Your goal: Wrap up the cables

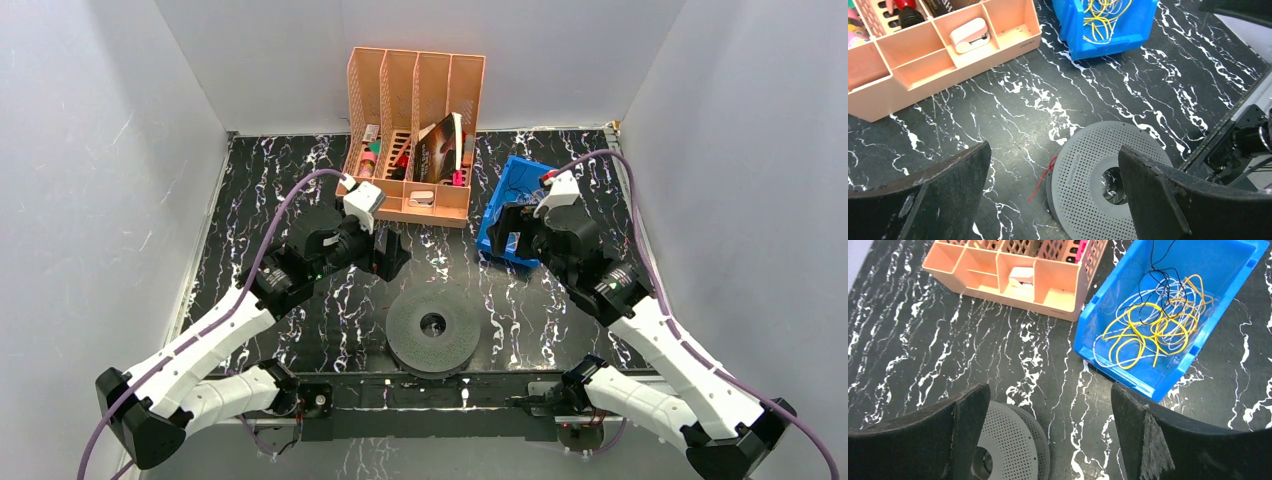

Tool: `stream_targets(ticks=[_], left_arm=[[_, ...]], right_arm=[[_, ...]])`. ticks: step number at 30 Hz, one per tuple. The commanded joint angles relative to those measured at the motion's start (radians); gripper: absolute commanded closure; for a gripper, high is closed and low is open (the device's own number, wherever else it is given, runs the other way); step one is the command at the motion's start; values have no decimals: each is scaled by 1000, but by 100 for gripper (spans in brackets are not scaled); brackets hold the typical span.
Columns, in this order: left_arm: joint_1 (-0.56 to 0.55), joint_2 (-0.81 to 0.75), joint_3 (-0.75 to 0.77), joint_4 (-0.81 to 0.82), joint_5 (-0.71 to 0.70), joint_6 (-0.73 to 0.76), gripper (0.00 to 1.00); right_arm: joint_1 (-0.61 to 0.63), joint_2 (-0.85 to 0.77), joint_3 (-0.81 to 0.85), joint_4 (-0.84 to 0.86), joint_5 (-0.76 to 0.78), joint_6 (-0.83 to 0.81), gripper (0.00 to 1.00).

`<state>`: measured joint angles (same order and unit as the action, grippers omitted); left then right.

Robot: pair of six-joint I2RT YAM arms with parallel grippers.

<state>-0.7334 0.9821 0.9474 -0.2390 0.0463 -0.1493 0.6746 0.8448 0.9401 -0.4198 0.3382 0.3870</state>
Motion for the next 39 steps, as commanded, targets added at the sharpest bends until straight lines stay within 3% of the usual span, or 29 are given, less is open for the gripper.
stream_targets(ticks=[1, 6, 14, 18, 24, 33, 39], left_arm=[[-3, -19, -8, 44, 75, -16, 2], [-3, -30, -4, 43, 86, -24, 2], [-3, -51, 1, 6, 67, -6, 2], [-3, -64, -1, -18, 47, 16, 2], [-3, -88, -21, -42, 25, 21, 2], [-3, -106, -28, -49, 20, 11, 2], [-2, -123, -37, -49, -1, 8, 2]], right_arm=[[1, -6, 17, -4, 29, 17, 2], [1, 1, 16, -35, 23, 12, 1], [2, -2, 11, -46, -113, -17, 2], [1, 8, -1, -45, -231, -59, 2], [1, 77, -21, -54, -434, -64, 11], [88, 204, -38, -99, -554, -42, 40], [201, 262, -49, -80, -492, -7, 75]])
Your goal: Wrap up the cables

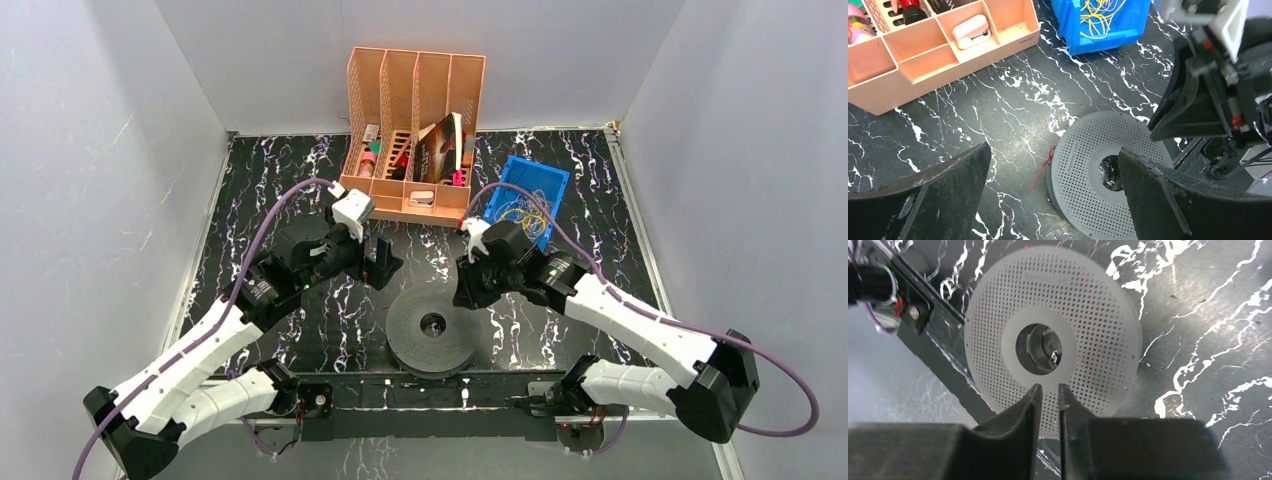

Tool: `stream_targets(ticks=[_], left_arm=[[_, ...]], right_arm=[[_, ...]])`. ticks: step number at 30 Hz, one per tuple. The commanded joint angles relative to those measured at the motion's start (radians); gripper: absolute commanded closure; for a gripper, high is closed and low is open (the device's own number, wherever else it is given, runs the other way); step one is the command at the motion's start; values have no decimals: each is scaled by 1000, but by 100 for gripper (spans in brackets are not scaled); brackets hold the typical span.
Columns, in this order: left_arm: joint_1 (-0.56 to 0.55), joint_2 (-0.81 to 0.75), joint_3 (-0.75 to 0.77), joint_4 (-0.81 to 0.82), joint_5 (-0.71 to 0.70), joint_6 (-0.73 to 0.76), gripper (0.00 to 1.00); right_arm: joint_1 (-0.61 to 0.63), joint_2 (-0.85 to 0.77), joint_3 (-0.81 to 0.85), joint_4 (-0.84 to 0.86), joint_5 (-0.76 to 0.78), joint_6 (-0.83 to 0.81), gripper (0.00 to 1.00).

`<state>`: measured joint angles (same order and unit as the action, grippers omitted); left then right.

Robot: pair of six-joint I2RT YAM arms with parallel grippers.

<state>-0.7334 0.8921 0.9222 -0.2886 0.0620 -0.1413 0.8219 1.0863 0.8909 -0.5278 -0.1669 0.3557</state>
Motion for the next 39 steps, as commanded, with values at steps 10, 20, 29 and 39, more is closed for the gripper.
stream_targets(ticks=[10, 20, 29, 39], left_arm=[[-3, -46, -12, 0, -30, -2, 2], [-2, -66, -17, 4, -79, -10, 2], [-3, -97, -26, 9, -136, -18, 2], [-3, -136, -38, 17, -231, -39, 2]], right_arm=[[268, 128, 45, 18, 236, 90, 100], [366, 267, 94, 22, 393, 143, 100], [386, 357, 103, 70, 415, 164, 100], [385, 454, 139, 88, 476, 233, 100]])
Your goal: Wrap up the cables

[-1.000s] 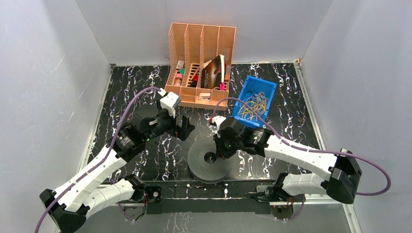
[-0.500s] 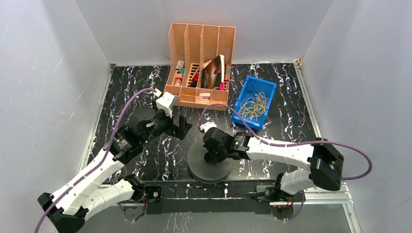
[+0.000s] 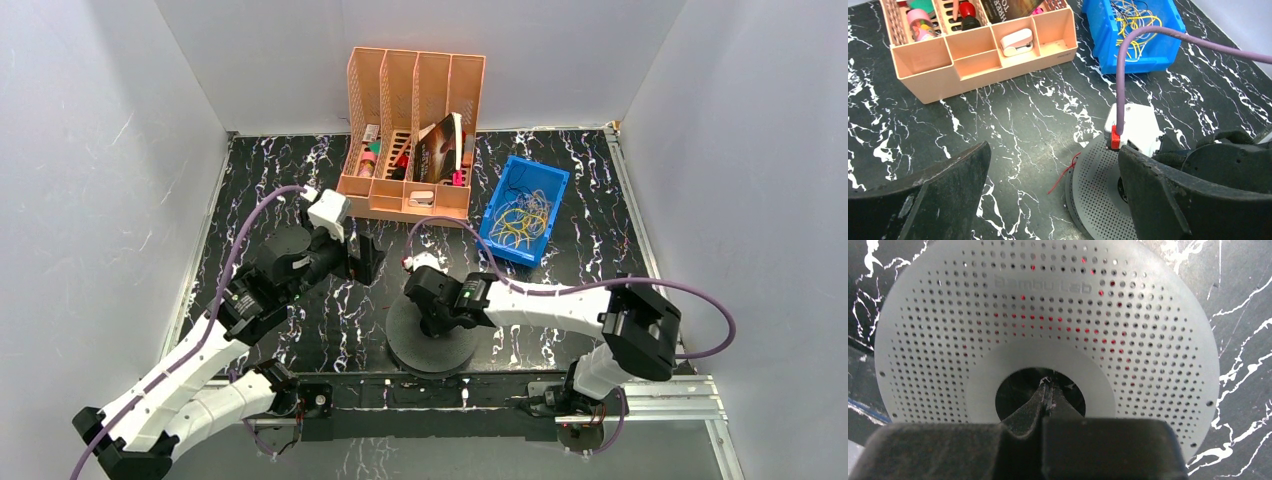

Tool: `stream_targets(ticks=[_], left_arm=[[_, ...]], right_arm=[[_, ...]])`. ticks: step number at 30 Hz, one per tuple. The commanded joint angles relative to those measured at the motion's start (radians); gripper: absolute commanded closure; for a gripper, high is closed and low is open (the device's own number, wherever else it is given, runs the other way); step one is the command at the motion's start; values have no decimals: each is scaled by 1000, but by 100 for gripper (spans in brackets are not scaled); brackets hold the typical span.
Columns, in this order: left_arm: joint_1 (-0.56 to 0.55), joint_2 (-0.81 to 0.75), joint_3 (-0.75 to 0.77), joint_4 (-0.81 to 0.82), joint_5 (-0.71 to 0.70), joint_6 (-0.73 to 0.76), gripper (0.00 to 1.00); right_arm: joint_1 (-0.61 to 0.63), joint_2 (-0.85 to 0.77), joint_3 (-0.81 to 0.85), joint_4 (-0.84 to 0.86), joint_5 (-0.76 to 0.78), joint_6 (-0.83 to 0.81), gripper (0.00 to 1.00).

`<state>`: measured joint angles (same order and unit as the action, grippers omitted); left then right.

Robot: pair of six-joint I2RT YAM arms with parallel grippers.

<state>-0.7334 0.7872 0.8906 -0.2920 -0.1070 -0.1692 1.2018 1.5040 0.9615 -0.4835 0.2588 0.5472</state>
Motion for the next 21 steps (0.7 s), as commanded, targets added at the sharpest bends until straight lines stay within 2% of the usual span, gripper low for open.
stream_targets(ticks=[1, 13, 21], left_arm=[[-4, -34, -6, 20, -69, -12, 2], [-3, -62, -10, 22, -103, -21, 2], [-3, -85, -17, 29, -126, -26, 2]], right_arm=[[5, 47, 75, 46, 59, 50, 100], [1, 209, 210, 83, 187, 101, 100], [-37, 349, 343, 115, 170, 73, 100]])
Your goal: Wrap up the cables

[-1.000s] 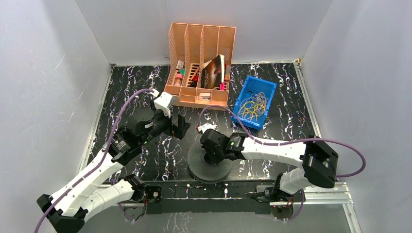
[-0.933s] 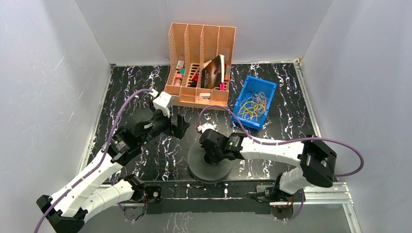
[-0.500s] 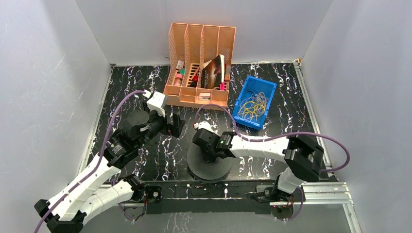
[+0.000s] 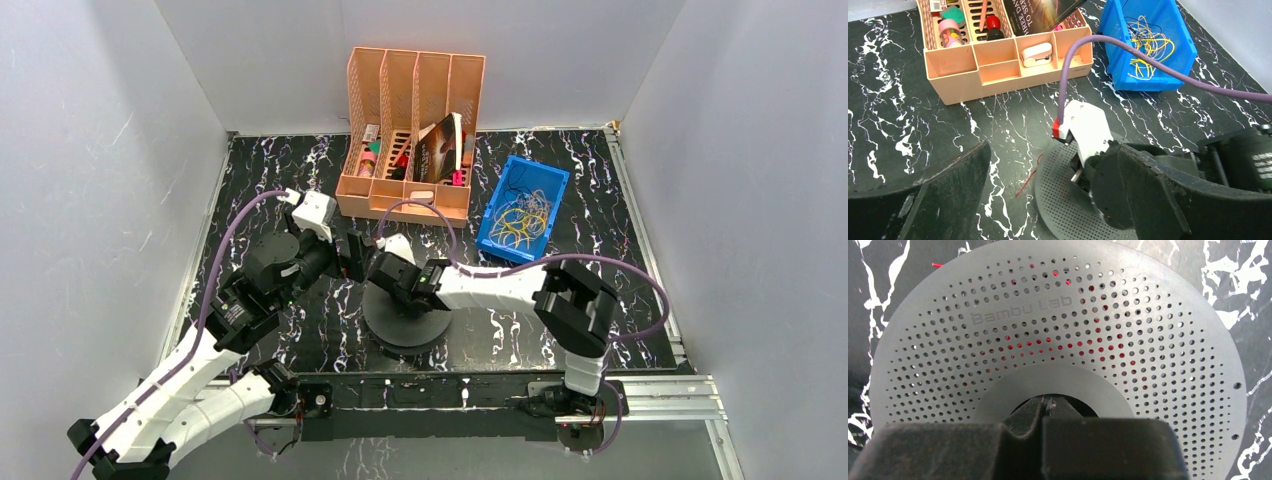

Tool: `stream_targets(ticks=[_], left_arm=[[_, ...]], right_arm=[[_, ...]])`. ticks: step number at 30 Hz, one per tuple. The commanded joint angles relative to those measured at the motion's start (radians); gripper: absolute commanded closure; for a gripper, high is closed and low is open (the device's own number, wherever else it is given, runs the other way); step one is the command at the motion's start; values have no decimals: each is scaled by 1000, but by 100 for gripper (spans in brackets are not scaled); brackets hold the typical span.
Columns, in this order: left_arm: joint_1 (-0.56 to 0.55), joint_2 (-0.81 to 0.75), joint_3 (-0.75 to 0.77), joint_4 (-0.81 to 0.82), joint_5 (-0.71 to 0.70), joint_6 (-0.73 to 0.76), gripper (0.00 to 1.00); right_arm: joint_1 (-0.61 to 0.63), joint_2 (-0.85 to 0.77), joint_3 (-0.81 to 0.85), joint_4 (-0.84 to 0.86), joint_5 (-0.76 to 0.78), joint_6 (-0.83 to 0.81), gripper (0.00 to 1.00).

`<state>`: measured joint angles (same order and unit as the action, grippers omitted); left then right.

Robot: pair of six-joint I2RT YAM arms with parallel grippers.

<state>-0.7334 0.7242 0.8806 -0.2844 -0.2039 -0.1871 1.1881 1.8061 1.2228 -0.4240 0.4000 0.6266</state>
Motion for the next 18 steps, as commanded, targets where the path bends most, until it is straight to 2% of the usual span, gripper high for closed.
stream_targets(ticks=[1, 8, 12, 15, 18], left_arm=[[-3, -23, -9, 21, -37, -8, 2], [-3, -43, -5, 8, -98, -14, 2], [-2, -58, -6, 7, -111, -12, 2], [-2, -65, -6, 5, -108, -12, 2], [-3, -76, -5, 6, -121, -15, 2]], right_arm=[[-30, 62, 102, 55, 25, -9, 100], [-79, 147, 195, 75, 30, -24, 100], [-126, 210, 276, 73, 42, -41, 100], [-160, 289, 403, 54, 25, -79, 100], [-176, 295, 445, 48, 23, -80, 100]])
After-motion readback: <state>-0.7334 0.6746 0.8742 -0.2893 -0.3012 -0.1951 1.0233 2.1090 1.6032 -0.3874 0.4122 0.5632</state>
